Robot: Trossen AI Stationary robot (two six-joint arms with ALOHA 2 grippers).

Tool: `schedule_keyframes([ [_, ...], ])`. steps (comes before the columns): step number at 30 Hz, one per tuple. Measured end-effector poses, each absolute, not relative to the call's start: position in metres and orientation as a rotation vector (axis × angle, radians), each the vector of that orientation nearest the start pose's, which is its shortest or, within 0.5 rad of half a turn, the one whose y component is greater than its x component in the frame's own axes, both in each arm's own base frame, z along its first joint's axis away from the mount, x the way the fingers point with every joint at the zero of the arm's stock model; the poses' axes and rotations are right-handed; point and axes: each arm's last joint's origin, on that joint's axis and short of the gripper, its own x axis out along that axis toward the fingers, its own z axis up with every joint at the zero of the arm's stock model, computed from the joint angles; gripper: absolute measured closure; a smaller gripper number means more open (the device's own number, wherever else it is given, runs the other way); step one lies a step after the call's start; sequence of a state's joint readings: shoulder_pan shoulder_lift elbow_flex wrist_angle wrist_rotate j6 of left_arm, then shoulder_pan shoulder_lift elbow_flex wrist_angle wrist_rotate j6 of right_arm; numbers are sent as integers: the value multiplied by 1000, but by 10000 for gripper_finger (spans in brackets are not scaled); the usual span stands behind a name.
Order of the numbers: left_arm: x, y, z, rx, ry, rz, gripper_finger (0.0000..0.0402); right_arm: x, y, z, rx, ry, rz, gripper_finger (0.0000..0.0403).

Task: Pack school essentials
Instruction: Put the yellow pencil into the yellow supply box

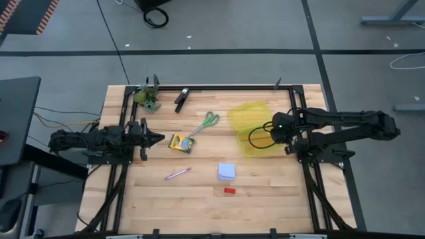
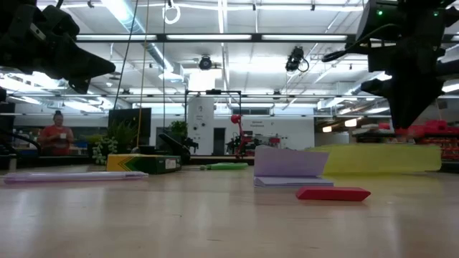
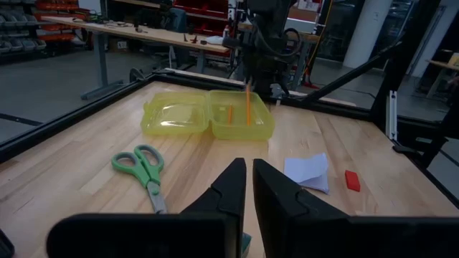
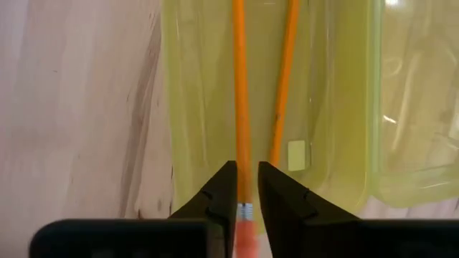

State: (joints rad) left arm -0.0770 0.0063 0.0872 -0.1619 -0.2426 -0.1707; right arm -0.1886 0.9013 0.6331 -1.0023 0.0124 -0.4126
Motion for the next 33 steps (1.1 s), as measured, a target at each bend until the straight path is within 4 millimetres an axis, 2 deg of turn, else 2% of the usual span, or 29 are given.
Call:
schedule_keyframes([
  [8,91,0,177,-157,66,172,376,143,-28,205,-240,1297,94,302],
  [11,91,0,177,-157,65,172,371,150,-28,205,-238,1253,96,296],
  [17,91,0,177,-157,65,172,366,156,-29,200,-225,1276,95,292],
  [22,91,0,177,-158,66,172,373,163,-28,190,-222,1345,118,292],
  [33,91,0,177,-157,65,172,367,173,-36,169,-333,1529,-12,292],
])
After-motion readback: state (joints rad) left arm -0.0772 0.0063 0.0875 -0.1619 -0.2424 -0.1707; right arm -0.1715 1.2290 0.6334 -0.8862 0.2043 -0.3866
